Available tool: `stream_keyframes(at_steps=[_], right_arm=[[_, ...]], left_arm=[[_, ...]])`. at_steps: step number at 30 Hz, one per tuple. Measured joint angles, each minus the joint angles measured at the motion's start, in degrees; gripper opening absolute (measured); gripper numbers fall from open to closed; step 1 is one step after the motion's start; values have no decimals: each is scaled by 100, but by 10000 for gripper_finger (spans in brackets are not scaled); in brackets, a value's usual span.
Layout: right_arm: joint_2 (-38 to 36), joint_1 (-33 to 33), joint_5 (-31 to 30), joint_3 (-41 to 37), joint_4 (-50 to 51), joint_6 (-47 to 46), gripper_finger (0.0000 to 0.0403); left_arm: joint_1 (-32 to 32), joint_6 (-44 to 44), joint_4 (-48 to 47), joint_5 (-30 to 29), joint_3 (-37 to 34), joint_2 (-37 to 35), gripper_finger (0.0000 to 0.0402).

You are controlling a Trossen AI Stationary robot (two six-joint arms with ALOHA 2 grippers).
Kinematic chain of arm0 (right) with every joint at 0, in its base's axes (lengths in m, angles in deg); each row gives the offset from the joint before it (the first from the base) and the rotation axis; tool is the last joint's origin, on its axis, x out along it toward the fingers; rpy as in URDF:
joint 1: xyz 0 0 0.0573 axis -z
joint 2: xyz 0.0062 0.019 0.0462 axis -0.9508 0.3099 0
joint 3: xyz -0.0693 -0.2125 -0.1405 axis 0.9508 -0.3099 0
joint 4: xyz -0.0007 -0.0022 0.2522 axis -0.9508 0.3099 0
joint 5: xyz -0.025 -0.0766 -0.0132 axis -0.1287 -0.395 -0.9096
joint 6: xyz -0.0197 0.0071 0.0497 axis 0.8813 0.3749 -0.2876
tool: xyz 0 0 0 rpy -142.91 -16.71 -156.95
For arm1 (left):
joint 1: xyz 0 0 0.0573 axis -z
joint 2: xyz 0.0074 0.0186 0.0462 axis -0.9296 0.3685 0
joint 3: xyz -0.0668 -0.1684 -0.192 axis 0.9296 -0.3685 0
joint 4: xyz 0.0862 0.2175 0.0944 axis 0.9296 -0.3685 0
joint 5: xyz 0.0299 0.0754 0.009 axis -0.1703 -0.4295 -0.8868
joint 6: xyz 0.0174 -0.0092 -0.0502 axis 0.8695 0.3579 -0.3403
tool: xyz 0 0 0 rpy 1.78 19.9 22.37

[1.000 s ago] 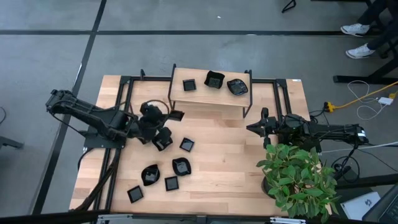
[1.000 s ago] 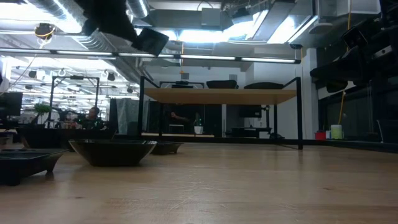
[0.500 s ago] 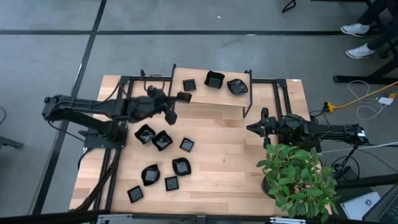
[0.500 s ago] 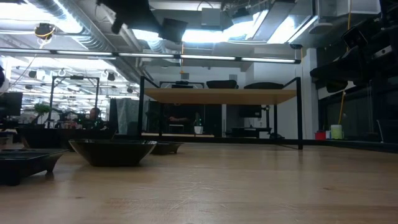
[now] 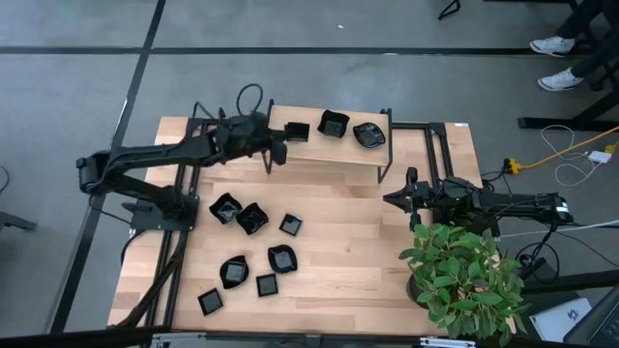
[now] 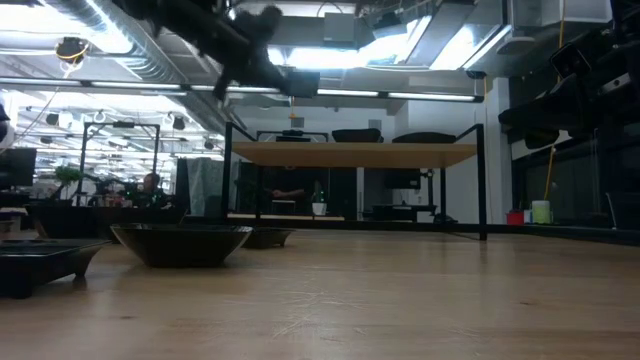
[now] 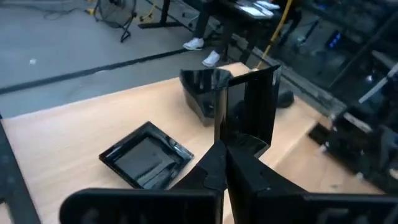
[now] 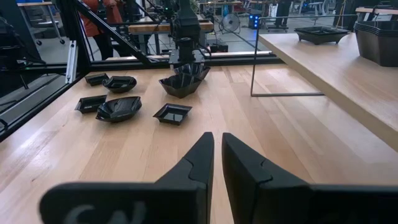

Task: Pick & Place Mini shaped plates
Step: Stack the square plate on top of the square plate on the shelf

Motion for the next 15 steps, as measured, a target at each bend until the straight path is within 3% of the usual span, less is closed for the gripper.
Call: stream_keyframes(at_steps=[8, 15], right_arm=[[-1, 0, -2, -1, 0, -1, 34], [-1, 0, -2, 0, 0, 1, 34]], left_arm=[[-566, -617, 110, 479, 0, 534, 3], [-615, -676, -14, 588, 0, 564, 3]])
